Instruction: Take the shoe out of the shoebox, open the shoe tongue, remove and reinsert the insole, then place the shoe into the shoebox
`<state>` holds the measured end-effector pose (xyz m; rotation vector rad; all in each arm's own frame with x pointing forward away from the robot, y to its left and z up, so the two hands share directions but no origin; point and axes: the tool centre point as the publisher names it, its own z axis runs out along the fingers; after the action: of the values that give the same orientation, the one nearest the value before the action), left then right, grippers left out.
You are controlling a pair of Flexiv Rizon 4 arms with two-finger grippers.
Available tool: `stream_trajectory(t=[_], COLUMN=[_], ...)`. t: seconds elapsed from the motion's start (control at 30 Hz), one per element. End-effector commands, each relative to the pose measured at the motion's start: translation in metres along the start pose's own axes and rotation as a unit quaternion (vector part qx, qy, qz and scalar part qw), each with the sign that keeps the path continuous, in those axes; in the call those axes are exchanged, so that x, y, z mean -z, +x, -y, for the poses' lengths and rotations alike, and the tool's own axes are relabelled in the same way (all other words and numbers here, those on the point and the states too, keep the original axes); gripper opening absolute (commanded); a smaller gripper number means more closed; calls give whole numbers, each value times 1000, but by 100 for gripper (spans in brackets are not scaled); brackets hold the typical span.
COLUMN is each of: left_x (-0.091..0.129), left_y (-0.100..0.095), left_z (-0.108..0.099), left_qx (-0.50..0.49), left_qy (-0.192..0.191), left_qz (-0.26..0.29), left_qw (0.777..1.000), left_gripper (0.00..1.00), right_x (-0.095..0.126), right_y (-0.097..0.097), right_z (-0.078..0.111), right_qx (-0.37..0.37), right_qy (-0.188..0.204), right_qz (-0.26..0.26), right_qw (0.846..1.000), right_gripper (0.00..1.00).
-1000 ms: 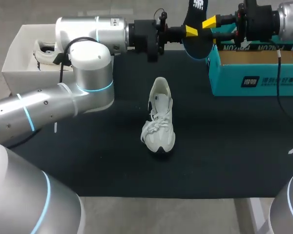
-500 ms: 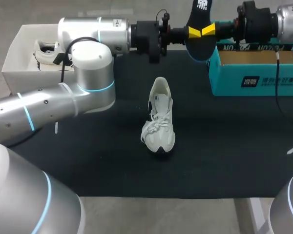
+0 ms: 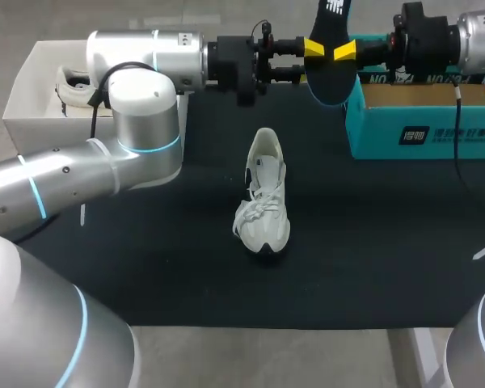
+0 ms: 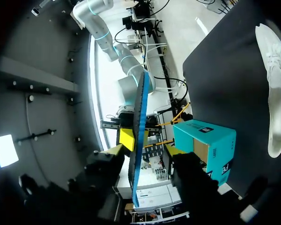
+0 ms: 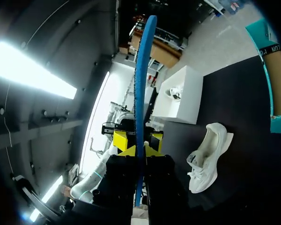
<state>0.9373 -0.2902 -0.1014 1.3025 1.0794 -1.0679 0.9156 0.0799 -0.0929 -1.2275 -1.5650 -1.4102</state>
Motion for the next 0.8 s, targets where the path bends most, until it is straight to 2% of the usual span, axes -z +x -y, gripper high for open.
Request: stream_trajectory(t=[0.03,0.33,0.6,0.8], left_x=[54,152,208,241], left_y=[-1,8,23,31], left_z=[-2,1,14,23], left_qx=[1,-16,-11,34], left_qy=[32,73,65,40], left_qz=[-30,-131,-215,-257], left_qw=[999,988,974,965], left_gripper=[100,100,100,100], right_x=[2,3,2,2], right_y=[2,0,-1,0], right_z=[3,2,-1,-4], right_qx=[4,13,16,42], right_qy=[-6,-1,8,0], right_qz=[7,19,22,28], right_qw=[1000,1000,1000,999], right_gripper=[0,0,0,0])
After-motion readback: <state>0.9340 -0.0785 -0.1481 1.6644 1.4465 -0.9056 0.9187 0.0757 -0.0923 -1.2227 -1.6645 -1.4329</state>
